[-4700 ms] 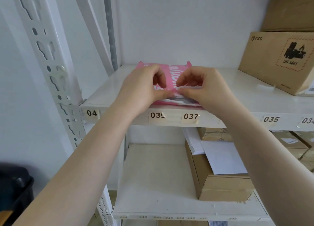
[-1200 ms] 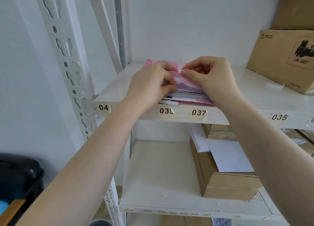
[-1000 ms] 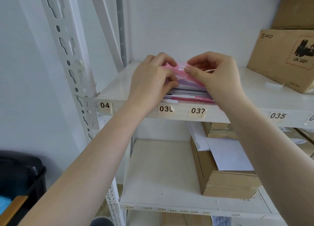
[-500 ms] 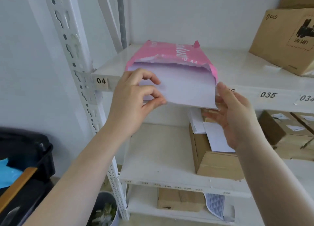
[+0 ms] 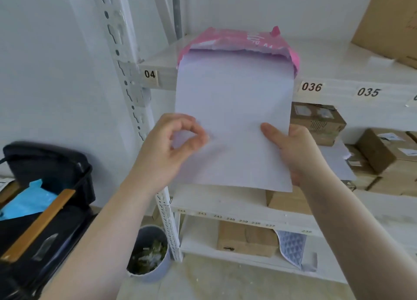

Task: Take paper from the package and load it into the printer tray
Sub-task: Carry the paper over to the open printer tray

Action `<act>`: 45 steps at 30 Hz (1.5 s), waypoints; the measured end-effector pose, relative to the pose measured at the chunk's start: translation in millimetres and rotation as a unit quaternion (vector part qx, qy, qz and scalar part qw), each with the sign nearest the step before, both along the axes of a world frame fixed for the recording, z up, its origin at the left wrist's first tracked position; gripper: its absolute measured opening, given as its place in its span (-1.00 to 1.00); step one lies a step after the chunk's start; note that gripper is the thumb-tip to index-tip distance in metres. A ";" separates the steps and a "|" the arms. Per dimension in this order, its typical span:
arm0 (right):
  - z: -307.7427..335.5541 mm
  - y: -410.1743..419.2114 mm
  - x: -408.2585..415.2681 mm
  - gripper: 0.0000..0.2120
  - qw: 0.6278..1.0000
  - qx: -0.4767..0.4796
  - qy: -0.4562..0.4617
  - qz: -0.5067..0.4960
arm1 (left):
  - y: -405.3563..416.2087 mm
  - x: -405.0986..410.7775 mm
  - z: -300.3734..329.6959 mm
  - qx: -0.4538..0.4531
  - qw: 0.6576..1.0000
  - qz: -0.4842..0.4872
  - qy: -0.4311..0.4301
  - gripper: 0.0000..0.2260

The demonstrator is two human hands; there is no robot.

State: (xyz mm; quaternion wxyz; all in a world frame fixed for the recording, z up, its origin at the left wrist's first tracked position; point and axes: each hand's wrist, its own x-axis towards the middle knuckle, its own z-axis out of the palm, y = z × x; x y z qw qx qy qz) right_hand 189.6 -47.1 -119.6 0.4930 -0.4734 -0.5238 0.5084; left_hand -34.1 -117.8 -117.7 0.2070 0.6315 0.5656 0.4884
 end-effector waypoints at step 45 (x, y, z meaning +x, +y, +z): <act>-205.4 -531.9 392.0 -0.92 0.762 -0.203 0.162 -0.593 | -255.6 531.8 -188.7 -0.451 0.721 -0.524 -0.047 -0.95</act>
